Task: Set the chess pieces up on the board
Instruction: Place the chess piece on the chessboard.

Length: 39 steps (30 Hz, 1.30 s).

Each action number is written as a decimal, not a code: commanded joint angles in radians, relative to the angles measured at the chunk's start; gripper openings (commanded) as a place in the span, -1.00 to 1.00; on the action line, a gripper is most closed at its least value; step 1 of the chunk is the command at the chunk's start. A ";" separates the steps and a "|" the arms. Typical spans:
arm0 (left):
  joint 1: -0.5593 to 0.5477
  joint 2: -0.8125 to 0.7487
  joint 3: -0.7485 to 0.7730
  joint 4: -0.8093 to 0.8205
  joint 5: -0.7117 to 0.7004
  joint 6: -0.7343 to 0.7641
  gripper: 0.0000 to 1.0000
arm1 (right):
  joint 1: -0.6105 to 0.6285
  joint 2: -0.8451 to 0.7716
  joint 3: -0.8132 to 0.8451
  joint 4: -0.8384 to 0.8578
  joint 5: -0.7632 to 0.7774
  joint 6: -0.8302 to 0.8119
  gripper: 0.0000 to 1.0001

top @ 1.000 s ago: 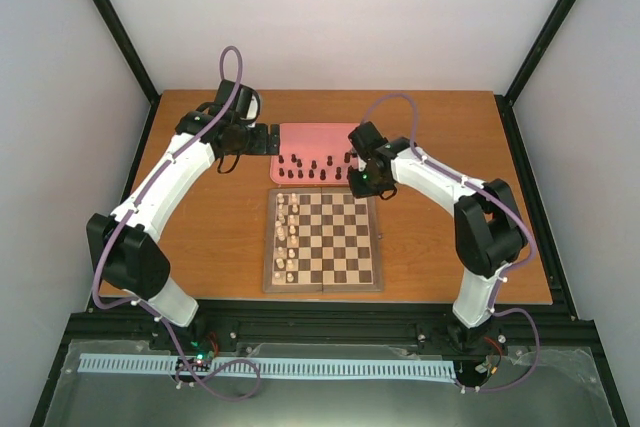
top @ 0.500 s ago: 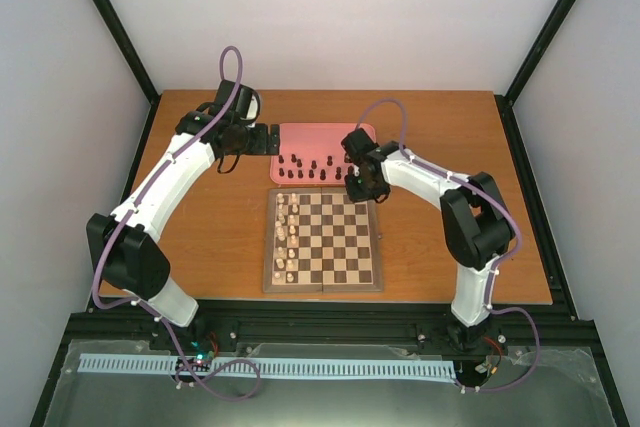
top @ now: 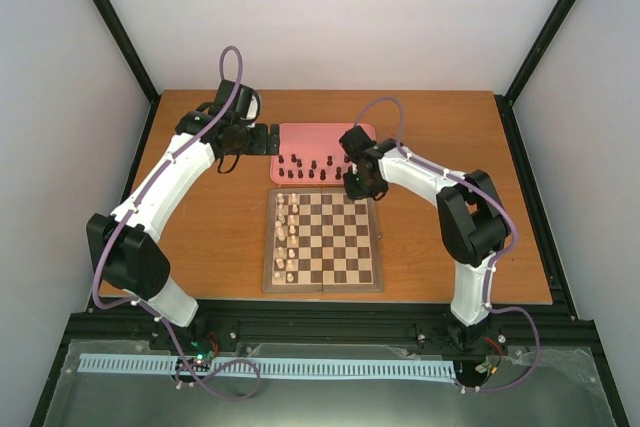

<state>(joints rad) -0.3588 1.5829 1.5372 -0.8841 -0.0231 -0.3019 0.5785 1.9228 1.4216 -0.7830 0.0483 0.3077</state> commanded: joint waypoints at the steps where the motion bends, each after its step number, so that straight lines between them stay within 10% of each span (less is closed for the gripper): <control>1: -0.008 -0.019 0.016 -0.007 -0.008 0.023 0.99 | 0.007 0.026 0.025 -0.013 0.008 -0.003 -0.94; 13: -0.008 -0.019 0.011 -0.007 -0.007 0.023 0.99 | 0.007 0.055 0.041 -0.037 0.012 -0.006 -0.92; 39: -0.007 -0.022 0.020 -0.015 -0.016 0.028 0.99 | 0.006 -0.056 0.236 -0.185 0.027 -0.076 0.17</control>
<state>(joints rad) -0.3588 1.5826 1.5372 -0.8845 -0.0261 -0.2913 0.5785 1.9427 1.5368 -0.9031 0.0231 0.2588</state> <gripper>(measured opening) 0.997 0.579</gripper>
